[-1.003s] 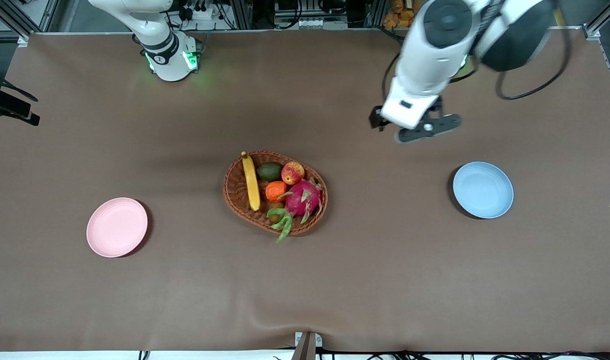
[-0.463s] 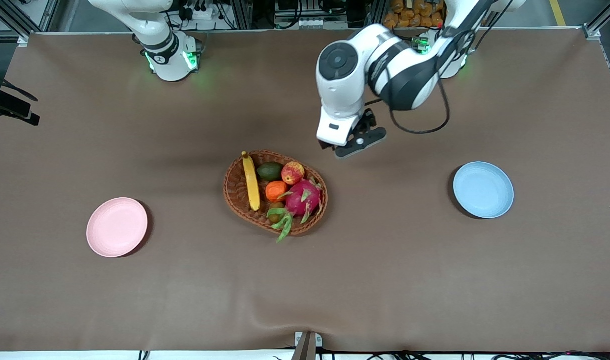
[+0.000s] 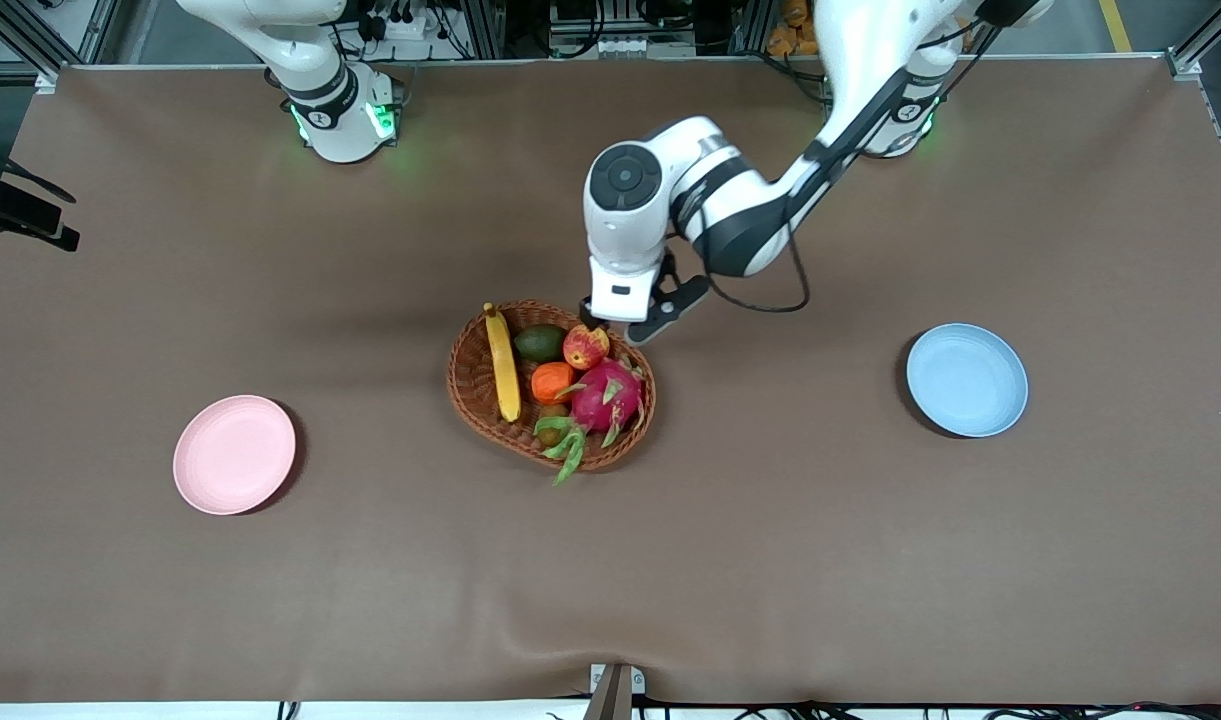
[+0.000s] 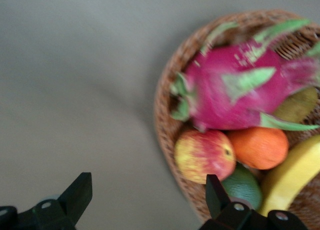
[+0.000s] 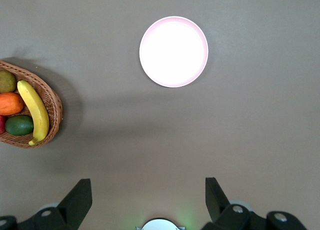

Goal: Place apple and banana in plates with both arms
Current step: 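Lower the left gripper and close it around the red apple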

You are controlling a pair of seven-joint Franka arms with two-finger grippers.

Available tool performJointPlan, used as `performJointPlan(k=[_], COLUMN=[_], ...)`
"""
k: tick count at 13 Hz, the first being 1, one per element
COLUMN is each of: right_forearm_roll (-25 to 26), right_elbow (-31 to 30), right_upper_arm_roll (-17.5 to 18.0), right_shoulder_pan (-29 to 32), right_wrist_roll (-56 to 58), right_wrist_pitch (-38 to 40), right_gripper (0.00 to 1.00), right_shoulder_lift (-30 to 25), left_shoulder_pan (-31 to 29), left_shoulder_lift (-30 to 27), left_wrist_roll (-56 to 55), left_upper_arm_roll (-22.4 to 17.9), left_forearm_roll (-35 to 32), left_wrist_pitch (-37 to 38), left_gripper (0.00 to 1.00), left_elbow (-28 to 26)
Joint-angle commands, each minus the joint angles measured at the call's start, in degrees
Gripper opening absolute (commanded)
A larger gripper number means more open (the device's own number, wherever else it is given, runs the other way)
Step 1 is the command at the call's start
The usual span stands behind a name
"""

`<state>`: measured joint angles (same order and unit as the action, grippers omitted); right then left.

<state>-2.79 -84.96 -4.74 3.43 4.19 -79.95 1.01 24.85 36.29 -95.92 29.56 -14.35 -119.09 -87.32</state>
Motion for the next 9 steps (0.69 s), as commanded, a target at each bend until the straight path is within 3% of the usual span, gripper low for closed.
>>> performJointPlan(k=[1, 6, 9], right_forearm_roll=[0.42, 0.42, 0.51], right_elbow=[0.76, 0.76, 0.76], right_upper_arm_roll=[0.26, 0.26, 0.26], right_shoulder_pan=[0.34, 0.34, 0.43], right_wrist_roll=[0.73, 0.73, 0.73], right_wrist_pitch=[0.76, 0.76, 0.76], right_gripper=[1.0, 1.0, 1.0], right_shoulder_lift=[0.05, 0.05, 0.05], left_shoulder_pan=[1.86, 9.76, 10.22], left_shoulder_lift=[4.22, 6.34, 6.95], left_wrist_roll=[-3.13, -5.84, -8.32], left_upper_arm_roll=[-0.47, -7.75, -8.64], left_forearm_roll=[-1.56, -1.29, -1.2], left_wrist_pitch=[-3.77, -5.0, -8.87], left_gripper=[1.0, 1.0, 1.0], left_elbow=[2.94, 4.0, 4.18])
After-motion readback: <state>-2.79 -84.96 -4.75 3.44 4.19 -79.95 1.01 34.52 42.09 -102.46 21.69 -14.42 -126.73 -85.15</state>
